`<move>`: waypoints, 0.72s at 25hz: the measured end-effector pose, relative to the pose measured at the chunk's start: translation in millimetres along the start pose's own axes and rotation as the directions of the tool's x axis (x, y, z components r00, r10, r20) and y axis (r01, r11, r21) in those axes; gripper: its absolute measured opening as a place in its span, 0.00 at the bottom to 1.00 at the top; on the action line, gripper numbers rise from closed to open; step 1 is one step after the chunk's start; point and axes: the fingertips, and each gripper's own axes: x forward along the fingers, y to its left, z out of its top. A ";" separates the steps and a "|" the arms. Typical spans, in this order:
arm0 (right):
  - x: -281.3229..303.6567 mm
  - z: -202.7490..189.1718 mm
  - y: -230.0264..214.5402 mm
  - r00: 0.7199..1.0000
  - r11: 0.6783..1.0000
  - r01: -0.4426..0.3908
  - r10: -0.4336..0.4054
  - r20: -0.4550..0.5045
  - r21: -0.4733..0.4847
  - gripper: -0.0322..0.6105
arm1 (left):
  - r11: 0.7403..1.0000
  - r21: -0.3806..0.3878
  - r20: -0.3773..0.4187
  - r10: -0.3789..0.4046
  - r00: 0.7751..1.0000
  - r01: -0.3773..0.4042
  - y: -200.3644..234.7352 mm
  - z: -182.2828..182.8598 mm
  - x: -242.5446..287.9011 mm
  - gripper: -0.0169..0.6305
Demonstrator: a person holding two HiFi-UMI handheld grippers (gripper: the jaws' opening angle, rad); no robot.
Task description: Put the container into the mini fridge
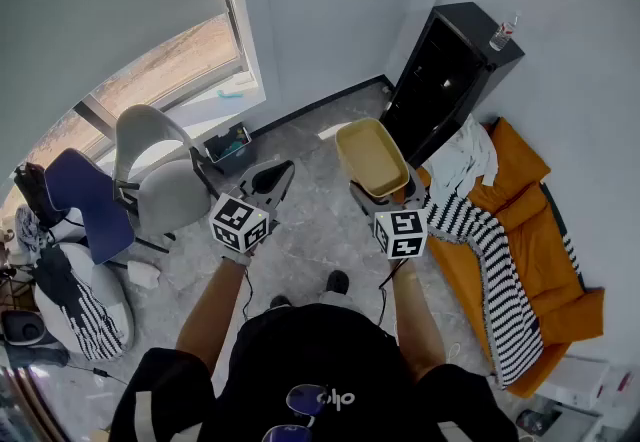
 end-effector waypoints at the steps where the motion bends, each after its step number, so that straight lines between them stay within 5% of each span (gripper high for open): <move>1: 0.5 -0.3 -2.6 1.000 1.000 -0.002 0.002 0.000 0.002 0.89 | 1.000 0.001 0.001 0.000 1.000 0.000 -0.8 1.0 3.2 0.04; 18: 19.2 -2.2 -54.8 0.997 0.997 -0.070 0.070 0.009 0.017 0.89 | 0.999 0.003 -0.008 0.048 0.999 -0.048 -18.4 -0.3 60.7 0.04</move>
